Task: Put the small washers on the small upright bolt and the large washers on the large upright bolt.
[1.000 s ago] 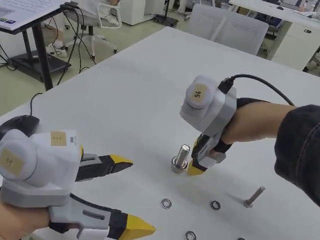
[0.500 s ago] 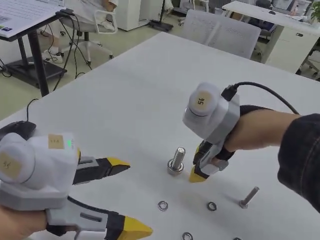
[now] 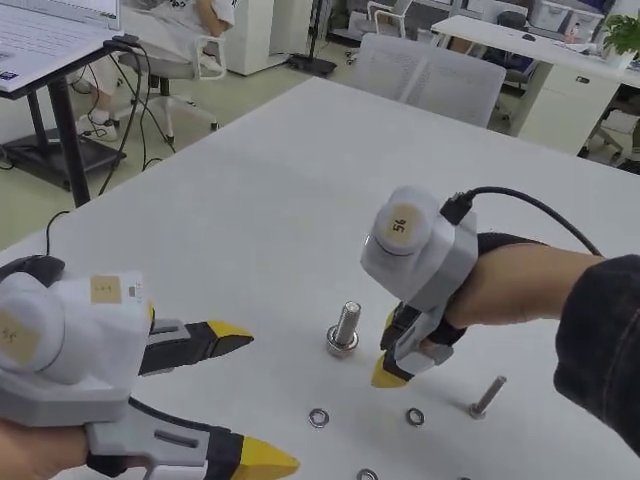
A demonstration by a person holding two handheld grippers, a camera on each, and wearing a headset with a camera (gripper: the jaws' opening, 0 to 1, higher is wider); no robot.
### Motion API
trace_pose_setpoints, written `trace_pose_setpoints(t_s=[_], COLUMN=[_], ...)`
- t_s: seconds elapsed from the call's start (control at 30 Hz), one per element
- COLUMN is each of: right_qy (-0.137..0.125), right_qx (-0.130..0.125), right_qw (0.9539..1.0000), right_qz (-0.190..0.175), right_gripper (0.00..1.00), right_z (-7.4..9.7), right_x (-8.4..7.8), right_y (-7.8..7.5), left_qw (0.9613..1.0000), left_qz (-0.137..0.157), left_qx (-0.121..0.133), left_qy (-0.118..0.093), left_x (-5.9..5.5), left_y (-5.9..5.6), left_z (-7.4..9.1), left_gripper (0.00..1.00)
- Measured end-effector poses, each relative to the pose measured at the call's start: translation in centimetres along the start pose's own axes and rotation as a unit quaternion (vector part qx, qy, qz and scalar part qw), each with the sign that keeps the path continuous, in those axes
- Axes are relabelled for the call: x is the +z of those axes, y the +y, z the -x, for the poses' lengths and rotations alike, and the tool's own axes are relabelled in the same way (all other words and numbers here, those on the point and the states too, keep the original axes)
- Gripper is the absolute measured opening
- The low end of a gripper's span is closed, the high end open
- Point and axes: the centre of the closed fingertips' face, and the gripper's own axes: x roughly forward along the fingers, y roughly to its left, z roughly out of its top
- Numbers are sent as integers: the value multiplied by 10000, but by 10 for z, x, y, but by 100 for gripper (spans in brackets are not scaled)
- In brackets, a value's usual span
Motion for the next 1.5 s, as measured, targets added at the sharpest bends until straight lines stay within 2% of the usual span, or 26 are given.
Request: trace_pose_setpoints(t_s=[0.47, 0.83, 1.5], right_qy=[-84, -157, -73], right_qx=[123, 308, 452], right_qw=[9998, 9988, 9974], right_qz=[157, 359, 550], right_gripper=[28, 27, 26], right_z=[-3, -14, -30], right_x=[14, 29, 37], right_y=[26, 48, 58], left_qw=[10000, 10000, 10000], left_qz=[-46, -73, -58], left_qx=[10, 15, 31], left_qy=[4, 12, -15], left_x=[3, 5, 6], left_y=[-2, -4, -4], left_z=[4, 6, 8], left_gripper=[77, 76, 75])
